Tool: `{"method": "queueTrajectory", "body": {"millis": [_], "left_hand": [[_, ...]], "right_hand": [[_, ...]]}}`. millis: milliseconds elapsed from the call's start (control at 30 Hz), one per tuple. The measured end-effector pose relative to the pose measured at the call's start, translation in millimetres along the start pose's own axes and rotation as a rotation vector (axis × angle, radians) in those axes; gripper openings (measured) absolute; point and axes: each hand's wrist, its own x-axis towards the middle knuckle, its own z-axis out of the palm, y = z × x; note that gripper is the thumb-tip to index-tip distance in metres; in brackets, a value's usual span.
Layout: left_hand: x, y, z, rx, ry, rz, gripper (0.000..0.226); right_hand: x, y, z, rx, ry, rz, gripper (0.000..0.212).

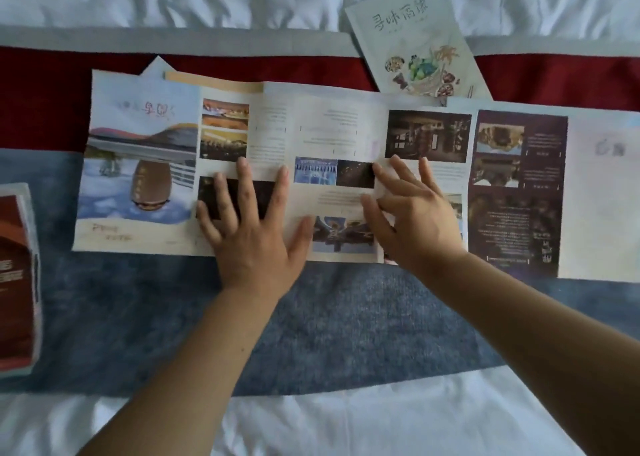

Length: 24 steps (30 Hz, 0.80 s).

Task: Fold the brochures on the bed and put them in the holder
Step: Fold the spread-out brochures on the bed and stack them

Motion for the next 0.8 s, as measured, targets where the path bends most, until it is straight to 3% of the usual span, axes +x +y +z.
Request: {"method": "queueTrajectory", "body": {"millis": [100,300,567,800], "left_hand": [[-13.2,11.9,3.7,-0.037,0.006,-0.053,0.077],[-41.7,37.7,0.3,-0.093,-0.029,-0.074,0.065],[-37.4,-46.6,-6.4,-0.116,0.024,-0.107,0.065],[-38.9,-112.4,-30.9,-0.204,0.051,-0.435,0.089]], "right_hand": [[2.4,-24.8,12.1,0.045,-0.022,0.109,0.024],[16.0,-56.0,34.6,-0.064,-0.126,0.187,0.062],[2.0,-43.6,43.9,-0.193,-0.147,0.135,0.063],[-4.9,-58.7,59.2,-0.277,-0.145,0.198,0.070]]}}
